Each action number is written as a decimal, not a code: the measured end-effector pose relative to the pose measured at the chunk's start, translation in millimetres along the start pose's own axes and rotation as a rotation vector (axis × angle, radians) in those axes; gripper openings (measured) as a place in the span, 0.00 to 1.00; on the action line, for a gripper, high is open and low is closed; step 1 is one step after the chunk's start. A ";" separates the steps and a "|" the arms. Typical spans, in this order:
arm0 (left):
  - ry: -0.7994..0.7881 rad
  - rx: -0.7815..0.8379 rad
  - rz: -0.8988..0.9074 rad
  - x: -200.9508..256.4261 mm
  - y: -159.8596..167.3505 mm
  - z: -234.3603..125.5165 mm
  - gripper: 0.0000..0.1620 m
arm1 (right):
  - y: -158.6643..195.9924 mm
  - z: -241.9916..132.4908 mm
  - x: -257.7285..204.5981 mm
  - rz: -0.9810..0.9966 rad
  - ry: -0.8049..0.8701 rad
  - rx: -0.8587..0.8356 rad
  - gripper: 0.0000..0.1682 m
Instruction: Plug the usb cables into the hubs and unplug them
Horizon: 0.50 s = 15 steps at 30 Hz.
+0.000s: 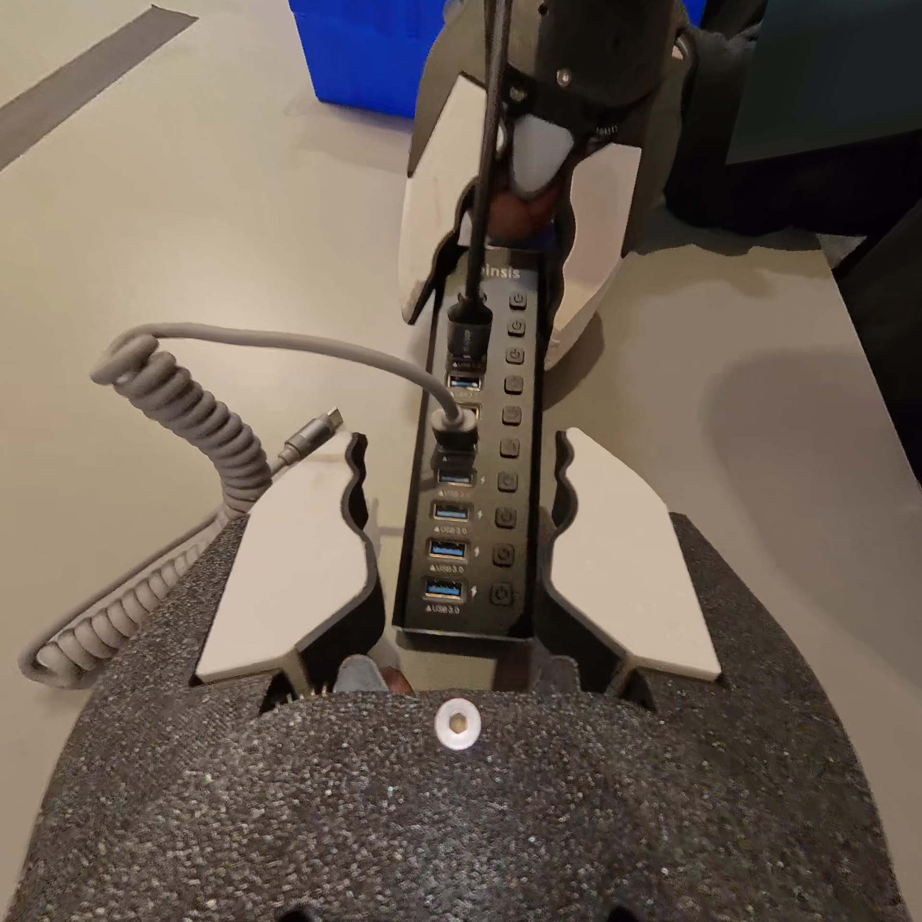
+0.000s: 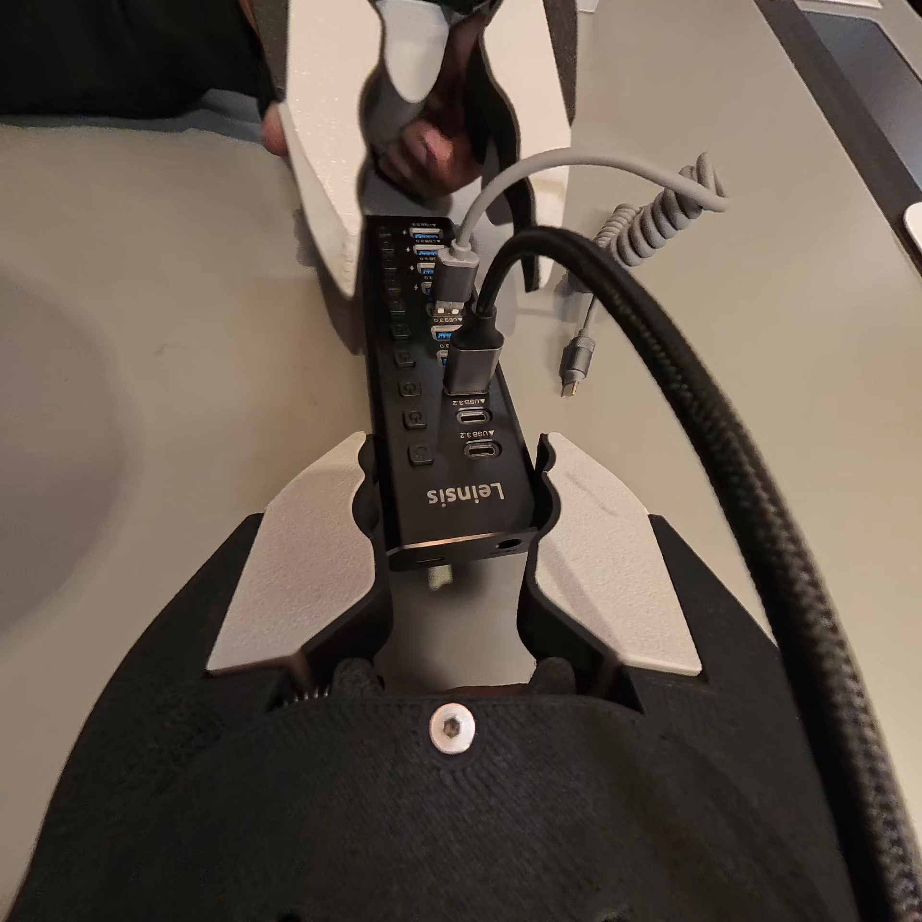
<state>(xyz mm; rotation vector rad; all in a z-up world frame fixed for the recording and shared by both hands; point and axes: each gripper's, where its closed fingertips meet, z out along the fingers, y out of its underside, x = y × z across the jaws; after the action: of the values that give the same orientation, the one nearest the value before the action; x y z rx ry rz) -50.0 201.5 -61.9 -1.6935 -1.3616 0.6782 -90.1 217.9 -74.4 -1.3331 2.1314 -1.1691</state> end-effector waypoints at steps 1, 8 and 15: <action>0.006 -0.025 0.005 1.9 4.5 -0.9 0.48 | 0.1 -0.5 0.6 0.002 0.001 0.003 0.36; -0.063 -0.320 0.104 2.9 44.3 12.4 0.56 | -5.4 -3.8 3.5 0.020 -0.001 0.055 0.35; -0.105 -0.281 0.099 -3.0 35.2 11.5 0.43 | -2.7 -3.3 4.4 0.027 0.000 0.048 0.36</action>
<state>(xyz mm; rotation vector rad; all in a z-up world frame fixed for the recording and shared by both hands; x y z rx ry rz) -42.3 199.7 -98.2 -1.9817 -1.5106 0.6630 -92.8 215.0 -69.8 -1.2799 2.1014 -1.2013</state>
